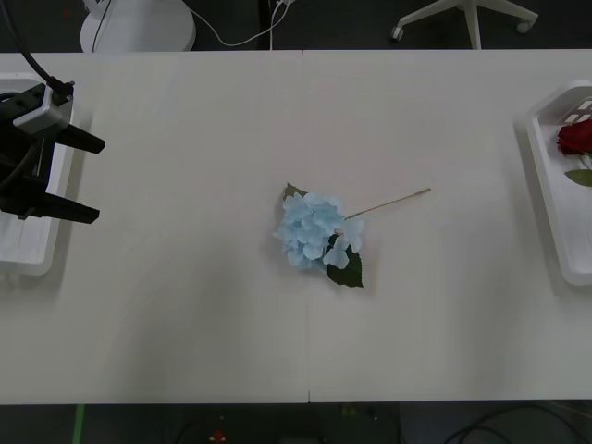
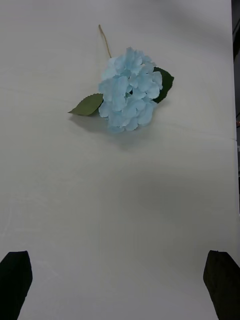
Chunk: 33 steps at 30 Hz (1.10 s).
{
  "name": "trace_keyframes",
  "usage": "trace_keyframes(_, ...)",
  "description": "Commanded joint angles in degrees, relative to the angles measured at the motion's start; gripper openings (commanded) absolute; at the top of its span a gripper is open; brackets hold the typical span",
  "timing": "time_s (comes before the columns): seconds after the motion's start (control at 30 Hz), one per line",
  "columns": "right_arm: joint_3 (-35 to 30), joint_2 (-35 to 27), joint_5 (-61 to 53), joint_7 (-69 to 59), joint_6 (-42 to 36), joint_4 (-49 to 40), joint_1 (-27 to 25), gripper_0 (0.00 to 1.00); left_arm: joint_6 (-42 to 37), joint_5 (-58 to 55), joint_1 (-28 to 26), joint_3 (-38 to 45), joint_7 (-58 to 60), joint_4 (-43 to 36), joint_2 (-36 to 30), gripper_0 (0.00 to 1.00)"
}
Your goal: Put the red flowers into the right box and the blue flowers into the left box
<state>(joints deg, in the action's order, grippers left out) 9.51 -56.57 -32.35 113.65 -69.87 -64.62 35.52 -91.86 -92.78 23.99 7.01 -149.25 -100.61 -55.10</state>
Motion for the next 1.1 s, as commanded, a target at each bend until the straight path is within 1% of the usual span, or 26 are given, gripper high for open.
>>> trace_keyframes(0.03,-1.3,-1.1,-4.7,8.4,-2.7,-8.4,3.3,0.91,1.2,-0.8,1.0,-0.3,1.3,-1.5,-0.8,1.0)
trace_keyframes(0.13,-1.0,-1.1,-8.0,14.6,-3.4,-12.5,3.3,0.91,1.2,-0.8,1.0,-0.3,1.3,-1.5,-0.8,1.0)
trace_keyframes(0.23,0.0,-1.1,-12.2,26.4,-3.8,-16.5,3.3,0.91,1.2,-0.8,1.0,-0.3,1.3,-1.5,-0.8,1.0)
trace_keyframes(0.33,2.5,-1.1,-13.8,35.3,-3.8,-19.4,3.6,0.91,1.2,-0.8,1.0,-0.3,1.3,-1.5,-0.8,1.0)
trace_keyframes(0.4,5.4,-1.1,-14.9,41.3,-3.8,-22.0,3.9,0.91,1.2,-0.8,1.0,-0.3,1.3,-1.5,-0.8,1.0)
trace_keyframes(0.53,11.2,-1.1,-15.7,41.3,-3.8,-26.3,5.1,0.91,1.2,-0.8,1.0,-0.3,1.3,-1.5,-0.8,1.0)
trace_keyframes(0.63,18.0,-1.1,-17.4,41.3,-4.0,-29.2,7.9,0.91,1.2,-0.8,1.0,-0.3,1.3,-1.5,-0.8,1.0)
trace_keyframes(0.73,22.2,-0.2,-19.6,41.3,-4.1,-29.7,10.1,0.91,1.2,-0.8,1.0,-0.3,1.3,-1.5,-0.8,1.0)
trace_keyframes(0.93,28.9,5.2,-21.2,41.3,-5.5,-29.7,14.0,0.91,1.2,-0.8,1.0,-0.3,1.3,-1.5,-0.8,1.0)
trace_keyframes(1.1,32.3,9.5,-20.0,41.3,-5.7,-29.1,15.5,0.91,1.2,-0.8,1.0,-0.3,1.3,-1.5,-0.8,1.0)
